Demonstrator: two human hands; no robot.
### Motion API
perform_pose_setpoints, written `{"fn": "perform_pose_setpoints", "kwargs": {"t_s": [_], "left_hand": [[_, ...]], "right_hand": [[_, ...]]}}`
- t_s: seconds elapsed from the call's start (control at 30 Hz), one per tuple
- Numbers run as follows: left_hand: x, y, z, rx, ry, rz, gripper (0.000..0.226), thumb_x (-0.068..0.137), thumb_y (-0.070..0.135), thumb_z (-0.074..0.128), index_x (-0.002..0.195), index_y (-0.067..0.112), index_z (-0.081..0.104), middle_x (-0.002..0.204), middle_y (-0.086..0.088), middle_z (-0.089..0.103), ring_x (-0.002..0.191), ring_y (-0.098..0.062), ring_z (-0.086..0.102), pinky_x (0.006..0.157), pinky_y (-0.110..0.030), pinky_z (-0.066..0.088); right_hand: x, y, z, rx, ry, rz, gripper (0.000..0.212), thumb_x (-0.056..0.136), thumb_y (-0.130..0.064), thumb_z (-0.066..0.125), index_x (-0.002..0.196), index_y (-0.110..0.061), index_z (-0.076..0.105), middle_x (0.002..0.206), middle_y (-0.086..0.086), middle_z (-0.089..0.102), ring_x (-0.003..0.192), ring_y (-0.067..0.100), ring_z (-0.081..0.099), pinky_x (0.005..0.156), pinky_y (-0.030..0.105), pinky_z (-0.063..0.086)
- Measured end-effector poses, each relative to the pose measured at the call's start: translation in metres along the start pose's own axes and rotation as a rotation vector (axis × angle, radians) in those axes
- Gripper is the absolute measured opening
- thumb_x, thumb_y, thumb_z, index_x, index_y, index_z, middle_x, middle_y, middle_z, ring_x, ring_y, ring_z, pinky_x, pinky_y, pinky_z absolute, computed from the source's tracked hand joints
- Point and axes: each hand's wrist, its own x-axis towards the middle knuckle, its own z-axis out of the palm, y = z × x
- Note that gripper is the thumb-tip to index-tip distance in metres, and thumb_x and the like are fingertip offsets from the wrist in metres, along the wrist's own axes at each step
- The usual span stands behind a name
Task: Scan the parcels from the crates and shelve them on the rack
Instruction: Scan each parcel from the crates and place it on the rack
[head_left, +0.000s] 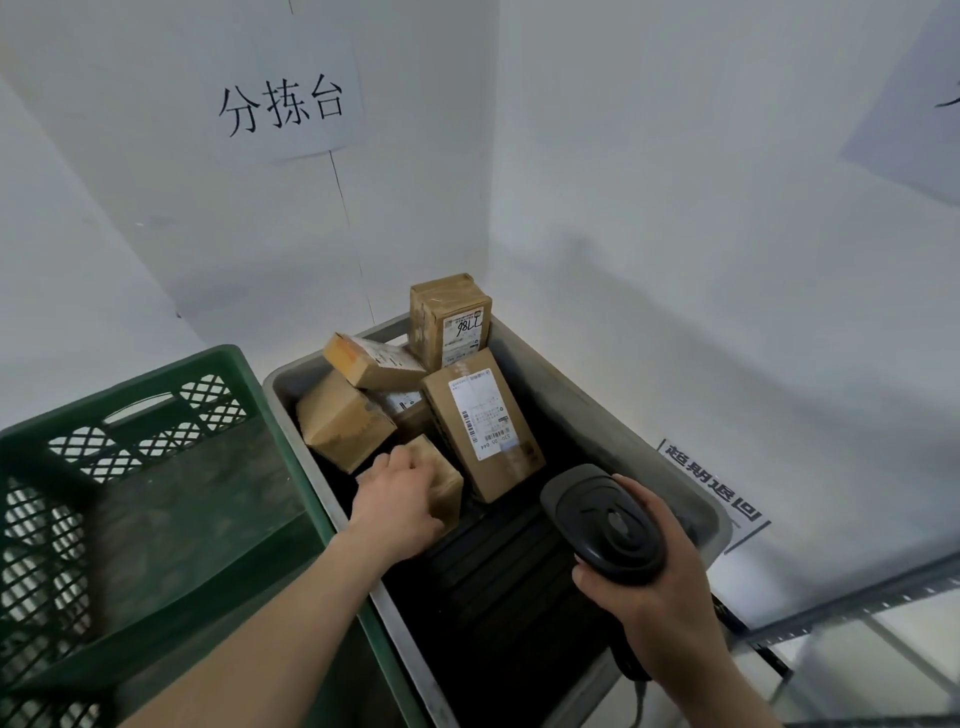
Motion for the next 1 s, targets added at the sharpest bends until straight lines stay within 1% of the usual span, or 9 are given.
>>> {"fn": "perform_pose_setpoints", "kwargs": {"t_s": [0.1, 0.23, 0.33, 0.4, 0.47, 0.57, 0.7, 0.87, 1.0], "left_hand": [[0.001, 0.001, 0.003, -0.095, 0.043, -0.037, 0.057, 0.084, 0.045, 0.072, 0.134, 0.024, 0.053, 0.133, -0.002, 0.038, 0.12, -0.025, 0.047, 0.098, -0.038, 0.049], [0.008, 0.001, 0.0, -0.207, 0.057, -0.163, 0.064, 0.085, 0.03, 0.073, 0.141, 0.021, 0.044, 0.138, -0.009, 0.035, 0.109, -0.031, 0.061, 0.091, -0.039, 0.055], [0.006, 0.006, -0.009, -0.091, -0.026, -0.181, 0.055, 0.084, 0.036, 0.074, 0.131, 0.024, 0.048, 0.129, -0.007, 0.045, 0.102, -0.027, 0.064, 0.078, -0.037, 0.054], [0.0, 0.019, -0.013, 0.044, 0.006, -0.123, 0.049, 0.084, 0.04, 0.072, 0.123, 0.025, 0.047, 0.111, -0.001, 0.053, 0.096, -0.024, 0.065, 0.066, -0.035, 0.047], [-0.004, 0.038, -0.008, 0.131, 0.033, -0.018, 0.048, 0.084, 0.043, 0.071, 0.121, 0.024, 0.047, 0.102, 0.002, 0.061, 0.095, -0.025, 0.066, 0.064, -0.035, 0.045], [-0.005, 0.058, 0.008, -0.017, -0.07, 0.1, 0.047, 0.083, 0.049, 0.072, 0.123, 0.03, 0.056, 0.11, 0.005, 0.068, 0.105, -0.022, 0.064, 0.079, -0.035, 0.052], [0.007, 0.05, 0.02, -0.116, -0.102, 0.065, 0.046, 0.084, 0.041, 0.075, 0.124, 0.024, 0.063, 0.119, 0.001, 0.061, 0.112, -0.022, 0.058, 0.089, -0.036, 0.051], [0.015, 0.037, 0.034, -0.058, -0.332, 0.059, 0.091, 0.074, 0.033, 0.082, 0.151, 0.028, 0.035, 0.148, -0.002, 0.032, 0.127, -0.031, 0.045, 0.101, -0.043, 0.049], [0.019, 0.033, 0.044, 0.01, -0.368, 0.076, 0.109, 0.072, 0.025, 0.087, 0.158, 0.03, 0.019, 0.163, -0.003, 0.008, 0.138, -0.036, 0.036, 0.108, -0.045, 0.044]], "right_hand": [[-0.003, 0.003, -0.008, 0.009, 0.02, 0.005, 0.083, 0.063, 0.021, 0.083, 0.124, -0.03, 0.062, 0.11, -0.016, 0.074, 0.102, 0.002, 0.07, 0.084, 0.01, 0.052], [-0.004, 0.007, -0.015, 0.017, 0.033, 0.02, 0.081, 0.064, 0.021, 0.083, 0.124, -0.03, 0.062, 0.108, -0.017, 0.074, 0.102, 0.004, 0.07, 0.084, 0.012, 0.053], [-0.004, 0.009, -0.018, 0.021, 0.029, 0.015, 0.081, 0.064, 0.021, 0.083, 0.123, -0.03, 0.062, 0.107, -0.017, 0.075, 0.102, 0.003, 0.07, 0.083, 0.011, 0.052], [-0.004, 0.01, -0.02, 0.025, 0.028, 0.012, 0.081, 0.063, 0.022, 0.082, 0.123, -0.029, 0.062, 0.107, -0.017, 0.075, 0.103, 0.004, 0.07, 0.083, 0.011, 0.052], [-0.003, 0.011, -0.021, 0.029, 0.03, 0.011, 0.082, 0.062, 0.023, 0.082, 0.123, -0.029, 0.062, 0.107, -0.016, 0.075, 0.103, 0.003, 0.07, 0.082, 0.01, 0.052], [-0.001, 0.012, -0.022, 0.033, 0.029, 0.011, 0.082, 0.062, 0.023, 0.081, 0.123, -0.028, 0.062, 0.107, -0.017, 0.075, 0.102, 0.002, 0.07, 0.08, 0.009, 0.051], [-0.002, 0.019, -0.03, 0.014, 0.054, 0.002, 0.082, 0.062, 0.023, 0.081, 0.123, -0.028, 0.062, 0.106, -0.018, 0.075, 0.102, 0.0, 0.069, 0.08, 0.007, 0.05], [-0.003, 0.031, -0.035, -0.027, 0.074, 0.012, 0.082, 0.062, 0.019, 0.084, 0.125, -0.029, 0.063, 0.109, -0.015, 0.075, 0.105, 0.004, 0.069, 0.086, 0.011, 0.051], [-0.003, 0.038, -0.038, -0.041, 0.078, 0.019, 0.082, 0.062, 0.016, 0.086, 0.125, -0.031, 0.062, 0.111, -0.014, 0.075, 0.107, 0.006, 0.069, 0.088, 0.018, 0.053]]}}
